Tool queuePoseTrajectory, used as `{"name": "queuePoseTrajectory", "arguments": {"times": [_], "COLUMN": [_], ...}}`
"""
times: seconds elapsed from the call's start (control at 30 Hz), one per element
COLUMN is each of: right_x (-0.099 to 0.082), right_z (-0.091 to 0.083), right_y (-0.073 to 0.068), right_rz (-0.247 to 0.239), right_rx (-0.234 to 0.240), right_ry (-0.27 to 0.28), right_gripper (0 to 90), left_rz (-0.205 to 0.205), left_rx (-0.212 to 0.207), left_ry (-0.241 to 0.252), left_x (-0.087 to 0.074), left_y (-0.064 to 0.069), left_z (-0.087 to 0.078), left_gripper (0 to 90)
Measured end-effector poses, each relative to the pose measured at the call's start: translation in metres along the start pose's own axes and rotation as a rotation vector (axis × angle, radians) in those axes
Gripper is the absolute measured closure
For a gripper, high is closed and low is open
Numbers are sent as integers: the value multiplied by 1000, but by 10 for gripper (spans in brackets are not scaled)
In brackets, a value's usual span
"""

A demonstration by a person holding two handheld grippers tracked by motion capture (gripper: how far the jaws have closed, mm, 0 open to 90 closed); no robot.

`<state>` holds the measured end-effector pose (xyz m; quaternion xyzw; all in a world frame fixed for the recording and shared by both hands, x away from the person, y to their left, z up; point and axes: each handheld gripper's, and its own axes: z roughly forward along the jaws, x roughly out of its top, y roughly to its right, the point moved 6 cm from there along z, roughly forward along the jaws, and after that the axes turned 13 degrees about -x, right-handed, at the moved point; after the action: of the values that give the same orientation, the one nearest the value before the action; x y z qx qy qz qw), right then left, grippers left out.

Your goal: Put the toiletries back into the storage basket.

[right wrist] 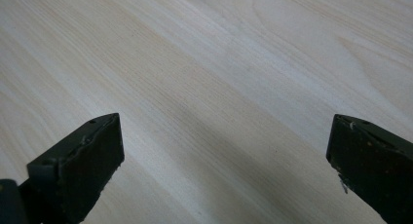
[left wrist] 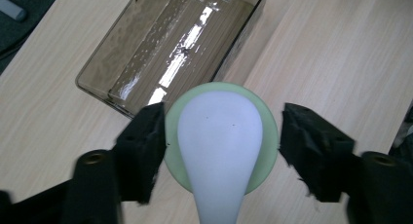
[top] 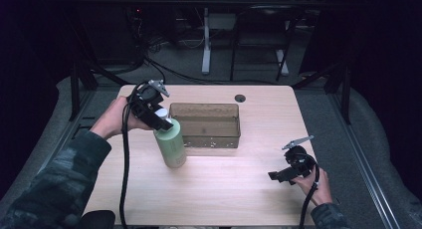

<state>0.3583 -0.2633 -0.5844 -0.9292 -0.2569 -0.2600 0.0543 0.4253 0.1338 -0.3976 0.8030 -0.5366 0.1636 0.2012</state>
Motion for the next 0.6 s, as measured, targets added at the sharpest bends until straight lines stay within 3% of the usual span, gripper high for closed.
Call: {"name": "queuePoseTrajectory", "arguments": {"times": [0.1, 0.3, 0.6], "right_x": [0, -1, -2], "right_z": [0, 1, 1], "right_y": [0, 0, 1], "right_rz": [-4, -6, -18], "right_rx": [-3, 0, -16], "right_ry": [-1, -11, -18], "right_gripper": [0, 0, 0], "left_rz": [-2, 14, -1], "left_rx": [13, 11, 18], "left_ry": [-4, -22, -75], "left_x": [0, 4, 8], "left_y": [-1, -3, -3], "left_z": [-1, -6, -7], "left_gripper": [503, 615, 627]}}
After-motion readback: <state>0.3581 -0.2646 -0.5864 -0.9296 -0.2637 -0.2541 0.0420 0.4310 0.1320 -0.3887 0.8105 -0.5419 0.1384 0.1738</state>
